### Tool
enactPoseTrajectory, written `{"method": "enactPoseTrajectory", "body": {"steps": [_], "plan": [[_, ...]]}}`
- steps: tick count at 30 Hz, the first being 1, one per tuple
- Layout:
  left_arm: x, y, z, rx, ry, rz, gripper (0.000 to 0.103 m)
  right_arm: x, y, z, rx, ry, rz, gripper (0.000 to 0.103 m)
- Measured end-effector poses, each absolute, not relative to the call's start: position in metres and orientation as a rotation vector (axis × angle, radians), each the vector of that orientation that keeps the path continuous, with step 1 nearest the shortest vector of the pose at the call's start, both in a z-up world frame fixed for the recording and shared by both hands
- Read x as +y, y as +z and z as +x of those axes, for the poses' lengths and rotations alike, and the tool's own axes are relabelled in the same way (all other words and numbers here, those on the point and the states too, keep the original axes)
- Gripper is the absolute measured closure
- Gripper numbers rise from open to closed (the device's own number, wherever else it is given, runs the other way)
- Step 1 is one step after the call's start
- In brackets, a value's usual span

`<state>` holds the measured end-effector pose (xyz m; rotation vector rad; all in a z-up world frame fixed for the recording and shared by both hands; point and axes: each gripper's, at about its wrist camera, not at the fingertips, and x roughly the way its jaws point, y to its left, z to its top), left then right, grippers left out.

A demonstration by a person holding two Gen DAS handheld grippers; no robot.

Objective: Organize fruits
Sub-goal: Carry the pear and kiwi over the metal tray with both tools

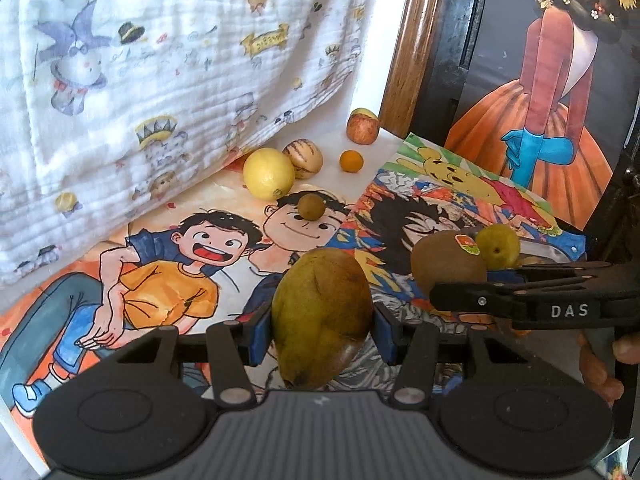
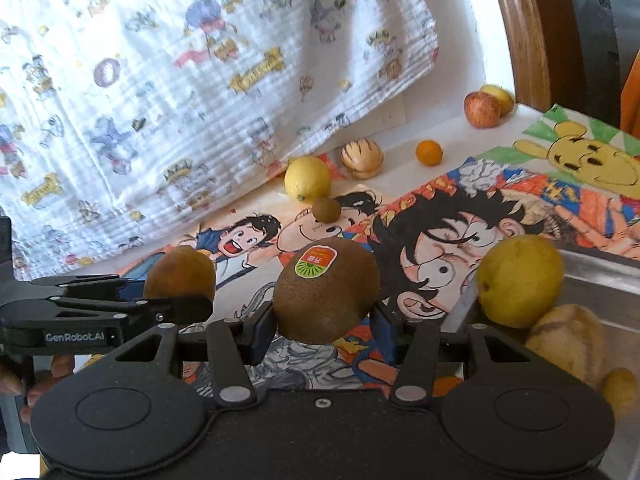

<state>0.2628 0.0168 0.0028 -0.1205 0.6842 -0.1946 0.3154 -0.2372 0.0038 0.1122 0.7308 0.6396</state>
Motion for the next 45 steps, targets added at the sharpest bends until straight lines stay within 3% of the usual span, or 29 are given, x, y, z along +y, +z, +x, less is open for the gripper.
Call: {"method": "enactPoseTrajectory", "body": {"steps": [16, 32, 45], "plan": [[-0.051, 0.037, 0.225, 0.628, -0.295, -0.072, 0.048, -0.334, 0.043, 0.241, 0.639, 0.516, 0.120, 0.050], [-0.136, 0.004, 0.205, 0.723, -0.478, -0.016, 0.048, -0.392, 0.004, 0.206, 0.650, 0.376, 0.036, 0.050], [-0.145, -0.015, 0.217, 0.772, -0.477, -0.044, 0.048, -0.386, -0.011, 0.211, 0.641, 0.391, -0.015, 0.050]]}}
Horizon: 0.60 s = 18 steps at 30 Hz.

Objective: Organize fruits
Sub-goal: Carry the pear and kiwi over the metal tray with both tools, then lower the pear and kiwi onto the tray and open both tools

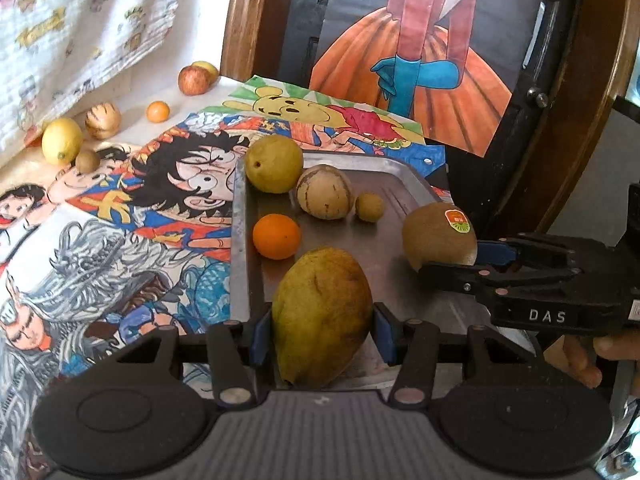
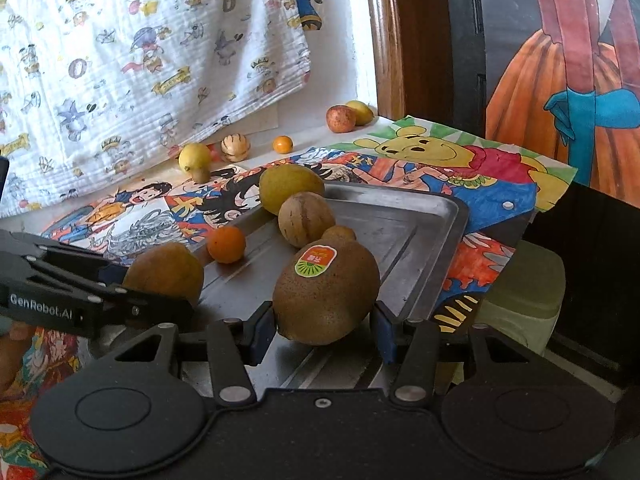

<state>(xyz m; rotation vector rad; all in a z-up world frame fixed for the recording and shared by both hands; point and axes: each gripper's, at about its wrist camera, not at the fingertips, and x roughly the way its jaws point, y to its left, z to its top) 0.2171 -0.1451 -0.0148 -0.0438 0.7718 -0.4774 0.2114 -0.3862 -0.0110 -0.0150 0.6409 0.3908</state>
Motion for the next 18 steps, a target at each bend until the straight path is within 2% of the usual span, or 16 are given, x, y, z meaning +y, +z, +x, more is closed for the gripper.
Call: {"method": "enactPoseTrajectory", "body": {"steps": [11, 18], "plan": [[-0.142, -0.014, 0.220, 0.781, -0.490, -0.065, 0.047, -0.380, -0.010, 0.208, 0.652, 0.384, -0.038, 0.047], [-0.137, -0.008, 0.216, 0.757, -0.474, -0.092, 0.046, -0.376, 0.000, 0.192, 0.666, 0.382, -0.056, 0.032]]}}
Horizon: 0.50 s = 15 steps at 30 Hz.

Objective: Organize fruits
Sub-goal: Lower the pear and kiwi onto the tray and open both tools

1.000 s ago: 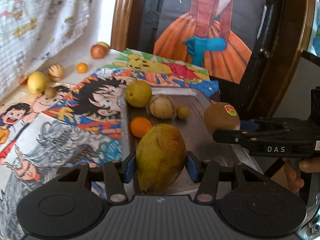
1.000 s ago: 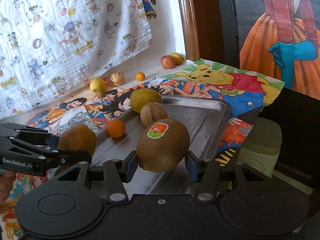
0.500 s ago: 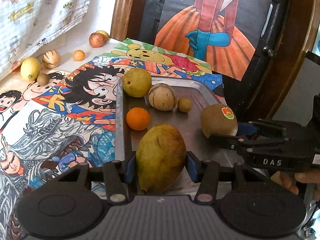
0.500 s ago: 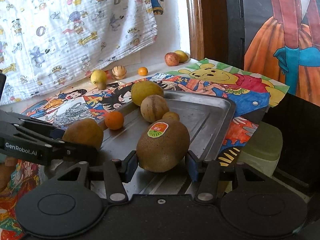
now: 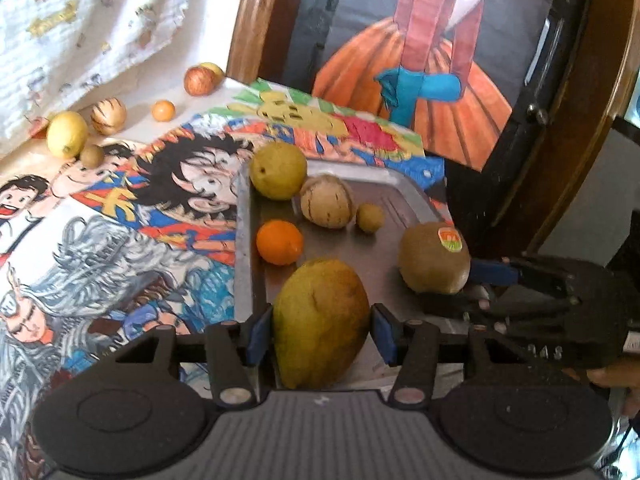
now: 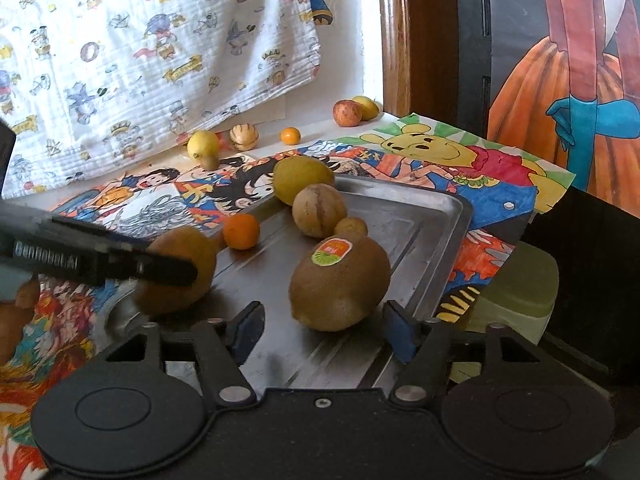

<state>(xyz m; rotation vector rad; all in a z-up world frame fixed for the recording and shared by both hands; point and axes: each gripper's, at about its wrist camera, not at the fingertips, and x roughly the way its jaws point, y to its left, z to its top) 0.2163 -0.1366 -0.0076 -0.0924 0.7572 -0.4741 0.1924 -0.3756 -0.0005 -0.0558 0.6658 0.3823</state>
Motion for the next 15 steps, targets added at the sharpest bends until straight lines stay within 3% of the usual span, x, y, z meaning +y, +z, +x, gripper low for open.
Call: {"method": "enactPoseTrajectory", "body": {"steps": [6, 9, 14, 15], "plan": [[-0.114, 0.007, 0.205, 0.709, -0.438, -0.175, 0.037, -0.371, 0.017, 0.170, 0.665, 0.357, -0.047, 0.017], [-0.102, 0.017, 0.192, 0.674, -0.413, -0.198, 0.027, -0.368, 0.029, 0.156, 0.658, 0.340, -0.029, 0.011], [-0.081, 0.034, 0.160, 0.604, -0.345, -0.218, 0.001, -0.359, 0.048, 0.126, 0.637, 0.306, -0.004, 0.001], [-0.076, 0.036, 0.152, 0.587, -0.326, -0.227, 0.001, -0.357, 0.051, 0.119, 0.628, 0.301, 0.009, 0.001]]}}
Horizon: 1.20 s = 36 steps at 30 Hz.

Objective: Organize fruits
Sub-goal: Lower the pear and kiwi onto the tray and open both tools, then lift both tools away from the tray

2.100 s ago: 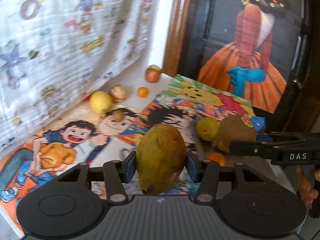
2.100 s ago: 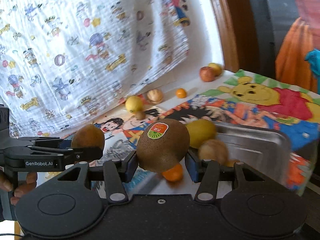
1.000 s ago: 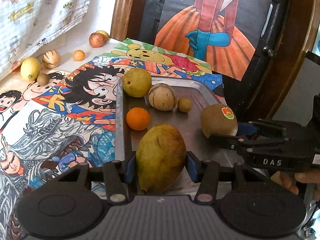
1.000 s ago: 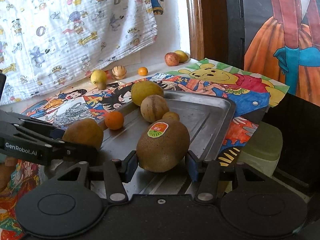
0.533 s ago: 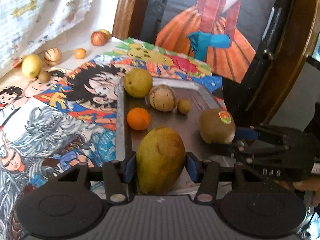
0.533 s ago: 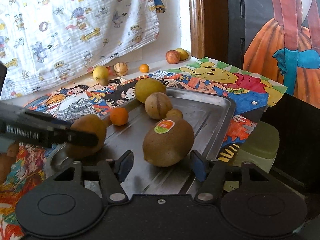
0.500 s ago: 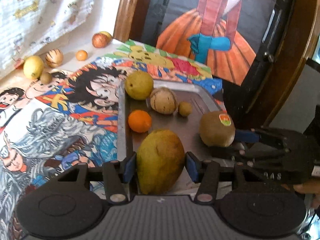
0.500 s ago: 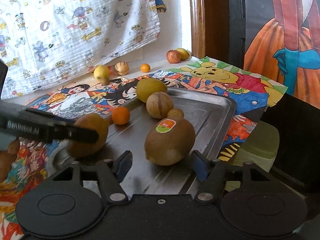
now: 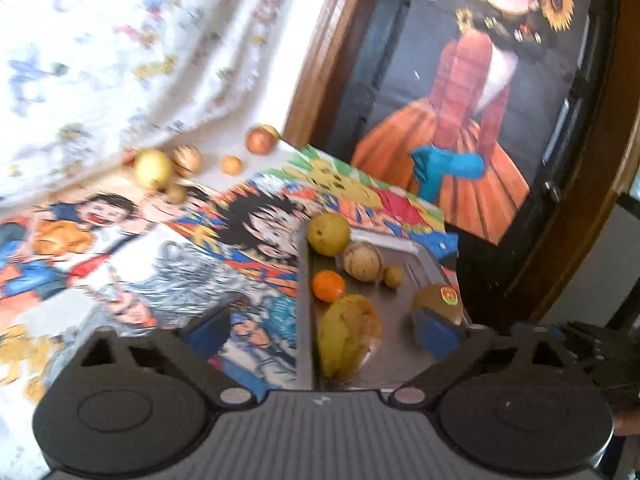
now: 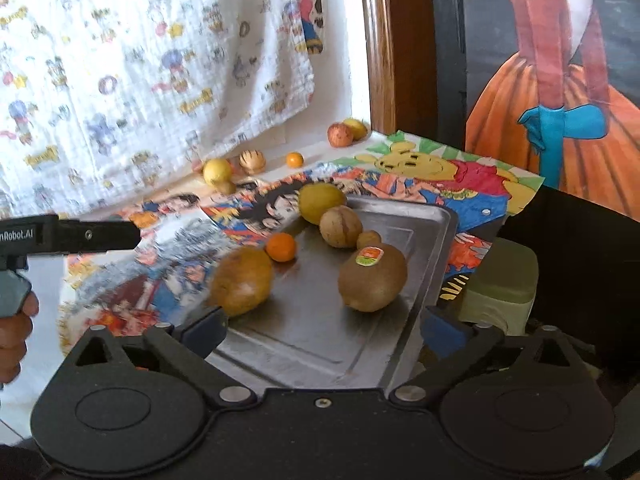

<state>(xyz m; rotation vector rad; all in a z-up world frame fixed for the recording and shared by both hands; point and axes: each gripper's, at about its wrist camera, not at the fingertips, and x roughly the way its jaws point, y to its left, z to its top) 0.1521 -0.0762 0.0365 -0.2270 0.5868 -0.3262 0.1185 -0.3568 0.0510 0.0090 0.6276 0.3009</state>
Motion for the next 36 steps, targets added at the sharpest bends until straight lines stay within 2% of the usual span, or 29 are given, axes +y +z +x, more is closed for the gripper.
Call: {"method": "enactPoseTrajectory", "body": {"steps": [14, 22, 27, 36], "plan": [[-0.006, 0.054, 0.052, 0.516, -0.169, -0.198, 0.000, -0.317, 0.077, 0.011, 0.656, 0.223, 0.154, 0.001], [0.036, 0.061, 0.009, 0.506, -0.105, -0.142, 0.000, -0.270, 0.123, -0.030, 0.554, 0.278, 0.031, 0.001], [0.060, 0.071, -0.005, 0.479, -0.050, -0.121, 0.000, -0.247, 0.162, -0.023, 0.534, 0.357, 0.010, 0.001], [0.095, 0.071, 0.019, 0.534, 0.014, -0.109, 0.000, -0.223, 0.228, 0.051, 0.674, 0.456, 0.149, 0.001]]}}
